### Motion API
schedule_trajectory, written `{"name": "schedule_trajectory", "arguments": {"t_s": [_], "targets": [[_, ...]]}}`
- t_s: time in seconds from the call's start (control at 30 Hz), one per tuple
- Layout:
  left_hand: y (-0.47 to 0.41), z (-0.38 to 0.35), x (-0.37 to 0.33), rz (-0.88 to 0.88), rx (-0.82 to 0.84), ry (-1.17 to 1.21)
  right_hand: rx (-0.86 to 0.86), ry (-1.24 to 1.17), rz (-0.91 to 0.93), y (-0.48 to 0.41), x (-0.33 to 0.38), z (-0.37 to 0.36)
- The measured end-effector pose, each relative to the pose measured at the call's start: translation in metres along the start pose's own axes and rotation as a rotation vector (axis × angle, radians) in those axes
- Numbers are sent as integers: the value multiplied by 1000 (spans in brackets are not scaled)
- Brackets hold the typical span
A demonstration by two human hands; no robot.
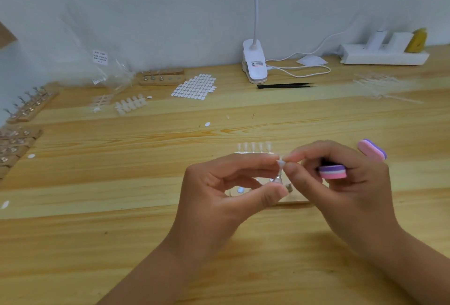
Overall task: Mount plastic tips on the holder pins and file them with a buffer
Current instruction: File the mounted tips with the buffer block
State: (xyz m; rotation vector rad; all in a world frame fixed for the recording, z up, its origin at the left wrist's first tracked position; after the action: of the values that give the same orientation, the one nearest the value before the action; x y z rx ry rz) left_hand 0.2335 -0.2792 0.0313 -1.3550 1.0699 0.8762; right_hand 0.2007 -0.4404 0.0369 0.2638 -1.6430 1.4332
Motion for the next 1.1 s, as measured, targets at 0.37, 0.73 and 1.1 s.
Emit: {"name": "schedule_trajectory", "arguments": {"t_s": [0.37, 0.73, 1.1], "targets": [[-1, -3, 3, 95, 29, 129, 173, -69, -89, 4, -15, -4], [0, 2, 4, -9, -37, -156, 141, 185, 285, 0, -11, -3], [1, 1, 7, 38, -28, -174, 38, 216, 441, 2, 1, 0]]}}
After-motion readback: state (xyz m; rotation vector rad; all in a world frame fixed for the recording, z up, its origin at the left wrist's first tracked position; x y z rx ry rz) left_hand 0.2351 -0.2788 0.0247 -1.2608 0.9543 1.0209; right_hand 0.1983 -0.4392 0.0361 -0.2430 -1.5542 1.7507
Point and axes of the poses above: each hand's wrist, its own y-axis away from the middle knuckle, its own z-axis out of the back of the hand, x = y × z, the point moved 6 cm from there along -y, towards the middle knuckle, and after that the axes turned 15 degrees about -x, right-handed, at the moved point
